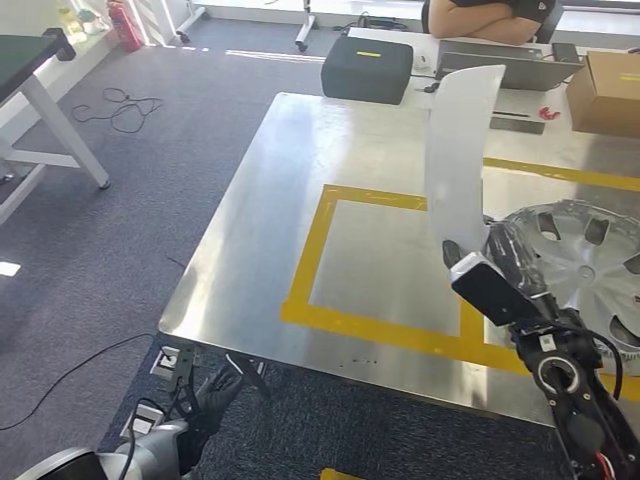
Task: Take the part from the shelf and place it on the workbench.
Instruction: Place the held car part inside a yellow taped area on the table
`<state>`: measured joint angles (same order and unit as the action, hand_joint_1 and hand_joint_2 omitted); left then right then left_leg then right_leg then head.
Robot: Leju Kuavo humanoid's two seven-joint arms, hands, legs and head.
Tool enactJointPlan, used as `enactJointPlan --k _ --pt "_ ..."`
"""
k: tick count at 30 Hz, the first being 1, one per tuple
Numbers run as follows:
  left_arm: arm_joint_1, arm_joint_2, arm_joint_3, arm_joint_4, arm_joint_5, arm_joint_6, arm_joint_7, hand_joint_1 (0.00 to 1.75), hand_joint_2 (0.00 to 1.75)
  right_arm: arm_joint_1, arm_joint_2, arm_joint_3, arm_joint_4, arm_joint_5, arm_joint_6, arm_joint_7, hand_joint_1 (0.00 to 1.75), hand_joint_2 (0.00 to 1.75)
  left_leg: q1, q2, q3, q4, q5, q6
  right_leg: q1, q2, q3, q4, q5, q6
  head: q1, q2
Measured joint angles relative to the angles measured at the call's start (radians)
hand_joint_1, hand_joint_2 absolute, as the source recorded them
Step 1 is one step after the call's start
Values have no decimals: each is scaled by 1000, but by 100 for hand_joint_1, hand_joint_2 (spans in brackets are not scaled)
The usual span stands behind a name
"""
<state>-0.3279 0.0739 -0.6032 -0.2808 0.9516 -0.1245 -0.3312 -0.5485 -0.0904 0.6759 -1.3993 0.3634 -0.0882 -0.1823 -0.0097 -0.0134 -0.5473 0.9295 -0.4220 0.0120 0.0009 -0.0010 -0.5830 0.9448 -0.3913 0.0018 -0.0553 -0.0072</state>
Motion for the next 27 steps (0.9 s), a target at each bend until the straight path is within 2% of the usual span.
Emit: enactJointPlan --k 2,4,7,11,17,27 --pt "-6 -13 -5 0 -13 5 16 0 175 -79 52 41 148 111 -90 2 175 175 0 -4 -2 0 3 -1 0 -3 -2 0 1 1 0 0" --pt "-12 -26 -12 0 -20 10 24 0 175 -143 100 70 283 155 -141 -13 175 175 0 -10 -5 0 6 -1 0 -8 -3 0 2 1 0 0" --pt "-16 -39 -21 0 -24 11 30 0 175 -207 156 98 442 170 -166 -24 175 175 0 -15 -7 0 8 -1 0 -14 -4 0 3 1 0 0" --pt "-17 -44 -26 0 -25 11 31 0 175 -258 207 120 592 178 -178 -21 175 175 0 -15 -7 0 10 -1 0 -14 -4 -1 5 -1 0 0" --pt "-19 -46 -43 0 -26 11 31 0 175 -292 249 138 708 201 -195 -1 175 175 0 -15 -8 0 11 0 0 -14 -4 -3 7 2 0 0" --pt "-22 -47 -69 0 -25 12 32 0 175 -313 292 185 801 330 -232 73 175 175 -1 -14 -9 0 12 0 0 -13 -5 -4 10 3 0 0"
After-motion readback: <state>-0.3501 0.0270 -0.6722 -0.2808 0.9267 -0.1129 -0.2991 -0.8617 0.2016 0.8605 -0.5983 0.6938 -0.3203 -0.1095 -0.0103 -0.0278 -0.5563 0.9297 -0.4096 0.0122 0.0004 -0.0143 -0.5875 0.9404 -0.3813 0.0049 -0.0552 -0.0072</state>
